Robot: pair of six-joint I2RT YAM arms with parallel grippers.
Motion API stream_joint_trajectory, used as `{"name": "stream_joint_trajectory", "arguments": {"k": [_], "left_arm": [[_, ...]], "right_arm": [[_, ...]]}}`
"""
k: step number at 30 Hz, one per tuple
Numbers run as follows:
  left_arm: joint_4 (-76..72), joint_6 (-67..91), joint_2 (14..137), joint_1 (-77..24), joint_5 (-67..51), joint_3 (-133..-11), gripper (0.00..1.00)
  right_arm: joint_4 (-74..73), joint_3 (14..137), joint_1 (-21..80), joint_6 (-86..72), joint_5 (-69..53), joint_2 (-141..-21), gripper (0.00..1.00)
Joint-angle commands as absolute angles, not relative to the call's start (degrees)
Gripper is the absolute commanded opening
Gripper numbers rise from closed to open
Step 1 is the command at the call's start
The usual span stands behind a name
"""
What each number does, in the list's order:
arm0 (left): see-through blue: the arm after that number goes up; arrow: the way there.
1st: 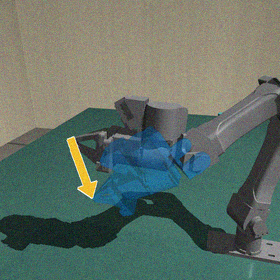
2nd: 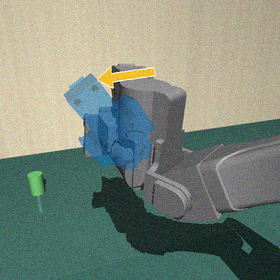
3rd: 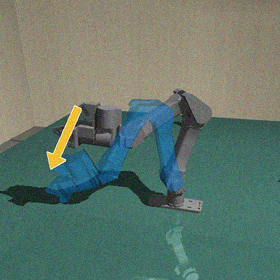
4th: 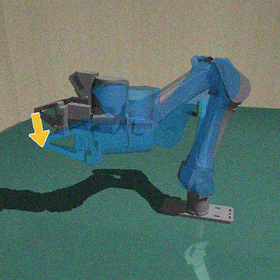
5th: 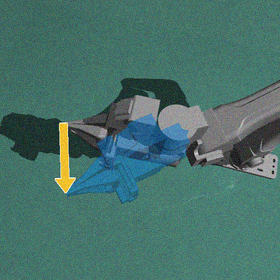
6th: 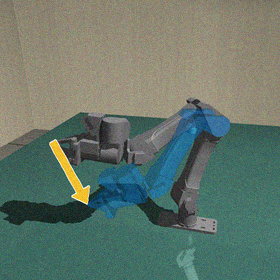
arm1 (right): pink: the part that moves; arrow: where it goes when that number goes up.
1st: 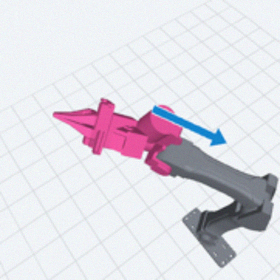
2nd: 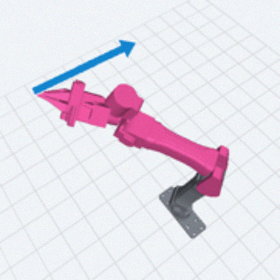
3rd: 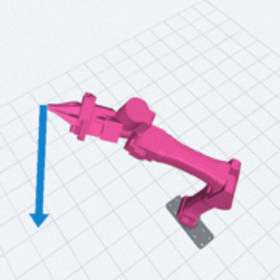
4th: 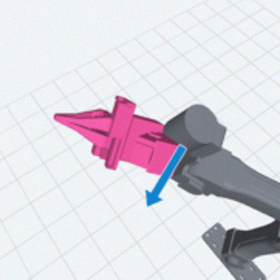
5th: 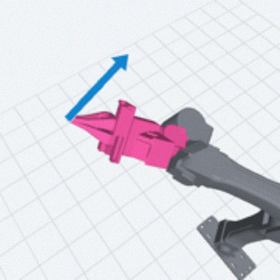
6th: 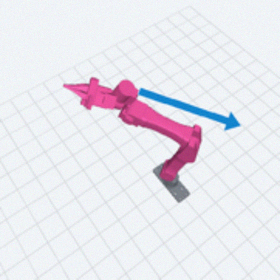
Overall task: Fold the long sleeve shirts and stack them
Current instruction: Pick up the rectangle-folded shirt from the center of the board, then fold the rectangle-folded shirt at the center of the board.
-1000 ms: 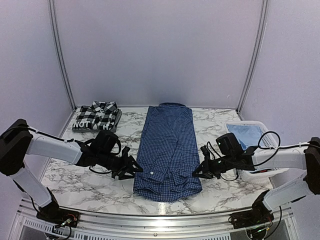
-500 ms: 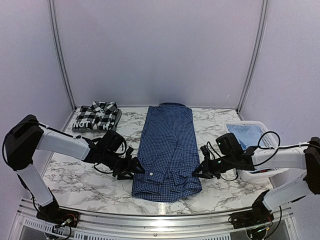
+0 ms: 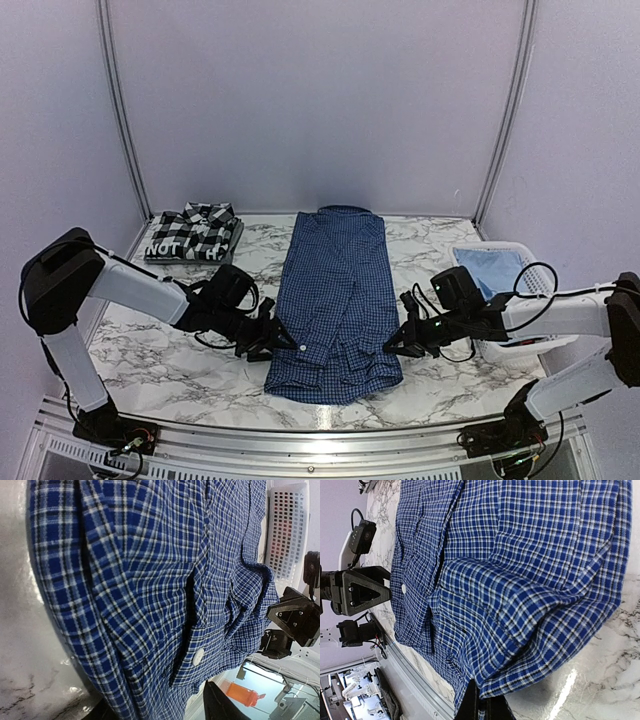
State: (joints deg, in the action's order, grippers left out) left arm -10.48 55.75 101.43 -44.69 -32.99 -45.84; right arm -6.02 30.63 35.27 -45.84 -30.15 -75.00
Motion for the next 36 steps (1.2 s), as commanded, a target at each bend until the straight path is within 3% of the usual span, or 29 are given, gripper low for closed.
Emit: {"name": "stream_joint_trajectory", "arguments": {"k": [1,6,15,28,36], "left_arm": [[-11.6,57.7,102.8,-45.3,-34.4,-44.3,0.5],[-11.9,59.0,102.3,-45.4,-34.7,-43.7,0.36],[-14.6,62.2,99.9,-45.3,-36.3,-44.2,0.0],[-16.5,68.6,94.1,-40.5,-38.6,-48.8,0.0],[-20.6,69.7,108.0,-33.9,-41.0,-66.0,0.0]], "right_arm": [[-4.4,30.6,35.8,-46.1,-30.4,-75.3,0.0],[-4.1,30.5,35.8,-46.2,-30.4,-75.2,0.0],[-4.9,32.5,35.9,-46.0,-30.8,-74.2,0.0],[-6.5,41.6,33.0,-46.0,-30.6,-74.6,0.0],[-0.9,57.2,27.5,-42.2,-30.3,-91.1,0.0]]}}
